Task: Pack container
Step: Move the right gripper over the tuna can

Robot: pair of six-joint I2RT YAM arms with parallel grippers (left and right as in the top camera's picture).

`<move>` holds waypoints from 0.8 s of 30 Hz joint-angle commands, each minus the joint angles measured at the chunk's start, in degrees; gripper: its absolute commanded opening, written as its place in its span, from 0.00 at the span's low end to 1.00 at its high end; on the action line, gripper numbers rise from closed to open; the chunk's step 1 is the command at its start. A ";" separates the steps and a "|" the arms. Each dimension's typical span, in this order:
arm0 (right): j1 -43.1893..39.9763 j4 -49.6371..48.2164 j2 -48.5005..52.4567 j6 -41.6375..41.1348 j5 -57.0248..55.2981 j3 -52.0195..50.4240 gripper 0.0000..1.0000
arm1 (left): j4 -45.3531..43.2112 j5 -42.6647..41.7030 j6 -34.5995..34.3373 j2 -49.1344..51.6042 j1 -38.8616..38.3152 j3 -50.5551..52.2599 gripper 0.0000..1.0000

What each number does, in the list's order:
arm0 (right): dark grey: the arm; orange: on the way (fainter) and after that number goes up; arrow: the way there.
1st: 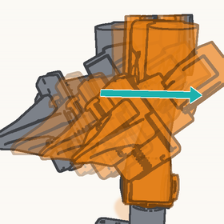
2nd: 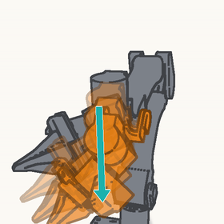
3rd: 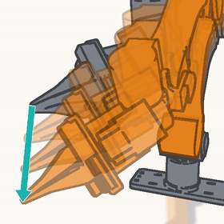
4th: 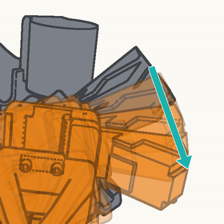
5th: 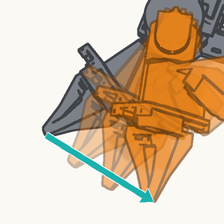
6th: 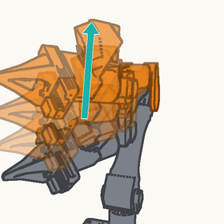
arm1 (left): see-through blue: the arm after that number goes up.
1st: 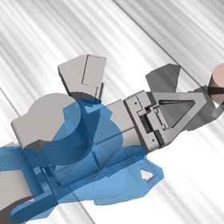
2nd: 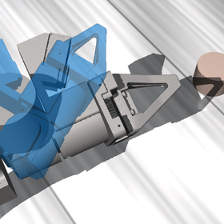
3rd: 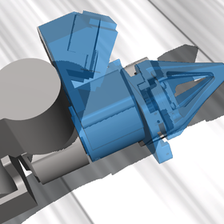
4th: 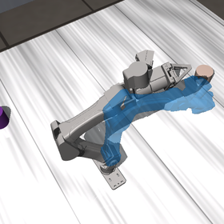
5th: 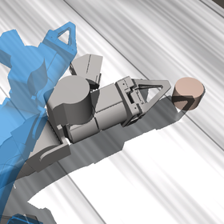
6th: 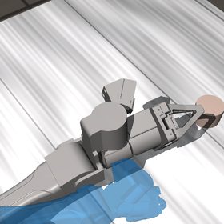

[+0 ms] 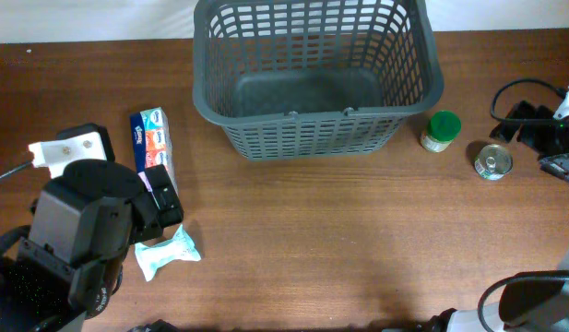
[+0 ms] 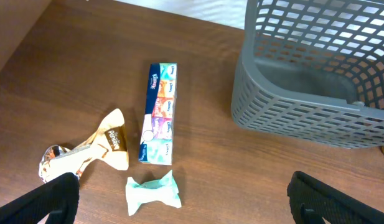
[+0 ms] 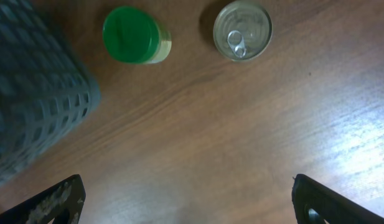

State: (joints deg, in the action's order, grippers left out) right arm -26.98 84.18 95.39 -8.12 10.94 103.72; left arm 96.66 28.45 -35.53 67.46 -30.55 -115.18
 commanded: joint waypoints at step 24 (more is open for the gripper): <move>1.81 -7.08 19.56 -10.49 -2.51 15.21 0.99 | 0.02 -0.63 0.90 0.02 0.33 0.07 1.00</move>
State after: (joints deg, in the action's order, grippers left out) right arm -25.71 77.49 113.80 -16.51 11.64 117.60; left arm 96.66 28.25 -35.53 67.46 -30.55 -115.18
